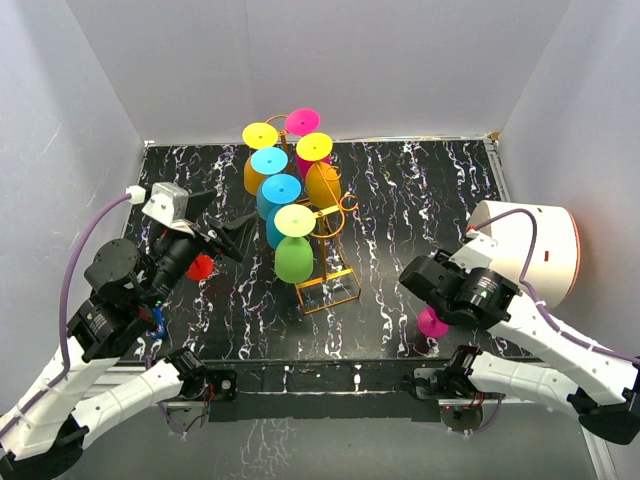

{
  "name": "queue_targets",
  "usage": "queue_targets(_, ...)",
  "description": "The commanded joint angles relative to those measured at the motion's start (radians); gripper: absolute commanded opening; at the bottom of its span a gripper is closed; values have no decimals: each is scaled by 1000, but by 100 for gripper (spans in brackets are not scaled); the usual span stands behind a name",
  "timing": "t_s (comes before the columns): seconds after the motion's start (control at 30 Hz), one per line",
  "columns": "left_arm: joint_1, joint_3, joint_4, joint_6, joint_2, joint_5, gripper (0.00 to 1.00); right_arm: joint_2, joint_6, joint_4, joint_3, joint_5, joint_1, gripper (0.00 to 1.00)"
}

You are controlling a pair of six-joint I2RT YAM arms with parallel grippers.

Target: Place the wine glass upside down on the wine glass rack

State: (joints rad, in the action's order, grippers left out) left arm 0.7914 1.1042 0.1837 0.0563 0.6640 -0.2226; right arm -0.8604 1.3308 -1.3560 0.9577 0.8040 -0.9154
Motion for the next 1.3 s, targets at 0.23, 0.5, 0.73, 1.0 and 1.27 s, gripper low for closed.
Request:
queue_targets(0.23, -3, 177, 68, 63, 44, 107, 99, -9, 51, 50, -62, 15, -4, 28)
queue_targets(0.5, -2, 216, 8, 114, 78, 251, 99, 4, 12, 101, -77, 32, -4, 6)
queue_targets(0.73, -2, 266, -123, 208, 180, 437, 99, 2, -53, 144, -20, 88, -4, 0)
queue_targets(1.0, -3, 259, -376, 408, 307, 496, 99, -47, -186, 207, 141, 200, -3, 0)
queue_targets(1.27, -3, 256, -656, 622, 425, 563, 98, 87, -444, 543, 187, 275, -3, 0)
